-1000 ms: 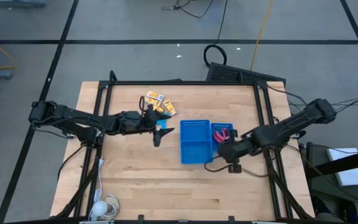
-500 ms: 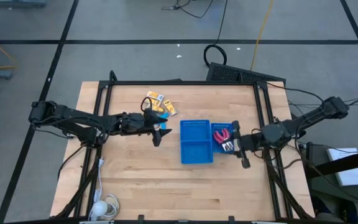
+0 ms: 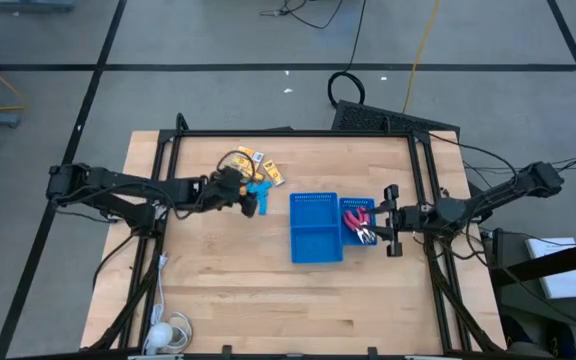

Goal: Pick & Place School Supplies
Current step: Put the crayon box into the top horizontal blue bin

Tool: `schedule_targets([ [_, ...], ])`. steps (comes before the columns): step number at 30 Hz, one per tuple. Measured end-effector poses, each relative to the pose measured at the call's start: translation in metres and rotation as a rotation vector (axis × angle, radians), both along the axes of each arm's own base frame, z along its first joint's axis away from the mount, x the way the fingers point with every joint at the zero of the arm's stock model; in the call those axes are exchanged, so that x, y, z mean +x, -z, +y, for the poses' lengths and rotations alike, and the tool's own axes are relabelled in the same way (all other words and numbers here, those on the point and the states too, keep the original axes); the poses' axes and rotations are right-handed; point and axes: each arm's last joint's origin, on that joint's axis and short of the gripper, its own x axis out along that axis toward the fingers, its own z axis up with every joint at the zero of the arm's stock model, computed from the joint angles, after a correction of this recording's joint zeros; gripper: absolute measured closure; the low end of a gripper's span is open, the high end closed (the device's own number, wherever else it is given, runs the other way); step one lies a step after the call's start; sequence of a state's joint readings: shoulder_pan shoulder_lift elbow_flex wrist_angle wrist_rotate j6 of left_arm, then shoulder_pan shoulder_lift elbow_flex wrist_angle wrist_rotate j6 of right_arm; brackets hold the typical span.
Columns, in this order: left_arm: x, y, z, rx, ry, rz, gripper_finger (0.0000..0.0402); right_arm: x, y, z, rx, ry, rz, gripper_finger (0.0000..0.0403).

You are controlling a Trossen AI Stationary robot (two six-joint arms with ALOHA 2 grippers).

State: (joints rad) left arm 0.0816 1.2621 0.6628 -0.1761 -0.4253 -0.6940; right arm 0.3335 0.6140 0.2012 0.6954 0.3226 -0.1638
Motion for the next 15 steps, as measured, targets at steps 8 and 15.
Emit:
schedule_targets([
  [8,-0.017,0.018,0.031,-0.179,-0.243,0.113,0.0121,0.0,0.002,-0.004,0.02,0.124,0.022,0.0202],
  [15,-0.013,0.038,0.047,-0.22,-0.299,0.179,0.0121,0.001,0.003,-0.003,0.03,0.121,0.034,0.0169],
])
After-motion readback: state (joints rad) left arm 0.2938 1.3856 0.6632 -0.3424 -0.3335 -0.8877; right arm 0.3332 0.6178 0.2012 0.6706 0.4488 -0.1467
